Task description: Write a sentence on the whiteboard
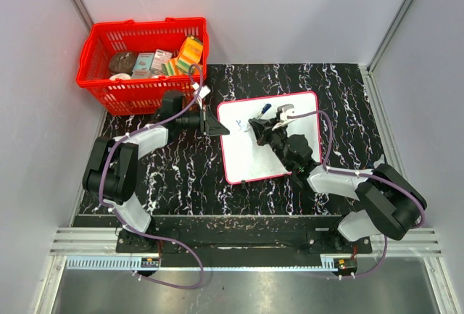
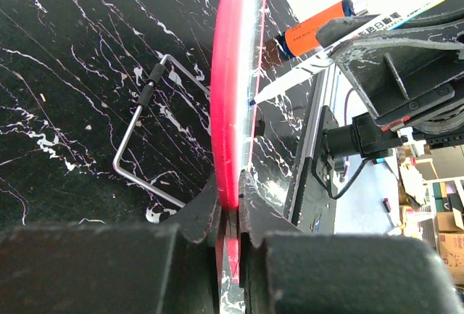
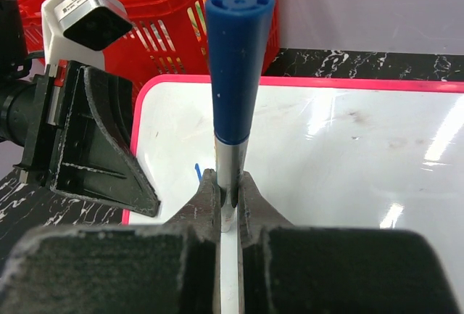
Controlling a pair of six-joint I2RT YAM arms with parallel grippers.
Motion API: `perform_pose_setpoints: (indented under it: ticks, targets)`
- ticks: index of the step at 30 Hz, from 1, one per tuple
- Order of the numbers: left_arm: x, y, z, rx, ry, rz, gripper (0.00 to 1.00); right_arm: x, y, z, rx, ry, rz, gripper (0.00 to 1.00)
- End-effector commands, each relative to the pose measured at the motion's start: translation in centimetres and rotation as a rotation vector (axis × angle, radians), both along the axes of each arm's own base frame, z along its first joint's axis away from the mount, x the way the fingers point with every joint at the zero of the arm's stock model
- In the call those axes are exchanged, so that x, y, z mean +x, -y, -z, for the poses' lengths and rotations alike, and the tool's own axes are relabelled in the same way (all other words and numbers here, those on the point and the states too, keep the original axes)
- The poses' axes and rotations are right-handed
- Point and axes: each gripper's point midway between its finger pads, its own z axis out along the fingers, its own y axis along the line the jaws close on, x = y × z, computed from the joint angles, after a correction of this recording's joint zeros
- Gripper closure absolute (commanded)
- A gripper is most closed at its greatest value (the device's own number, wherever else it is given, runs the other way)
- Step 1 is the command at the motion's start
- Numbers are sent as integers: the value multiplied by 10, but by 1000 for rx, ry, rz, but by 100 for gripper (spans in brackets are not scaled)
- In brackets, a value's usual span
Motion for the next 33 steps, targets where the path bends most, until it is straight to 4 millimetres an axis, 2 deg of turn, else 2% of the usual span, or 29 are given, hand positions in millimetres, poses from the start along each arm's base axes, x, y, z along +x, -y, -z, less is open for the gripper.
perform_pose_setpoints:
  ticks: [1, 6, 14, 21, 25, 33]
  targets:
    - [0, 6, 20, 79, 84, 13, 100, 8, 5, -25, 19, 62, 60, 100]
    - [-1, 7, 23, 84, 78, 15, 100, 16, 1, -33, 20, 80, 70, 100]
    - [-2, 7, 24, 91, 79, 16, 100, 11, -6, -33, 47, 73, 29, 100]
    - [-2, 7, 24, 93, 79, 16, 100, -3, 17, -53, 90, 116, 71, 100]
    - [-3, 8, 25, 95, 78, 17, 100, -2, 20, -52, 78, 113, 83, 100]
    - [-4, 8, 26, 98, 78, 19, 100, 9, 15, -35, 75, 77, 107, 100]
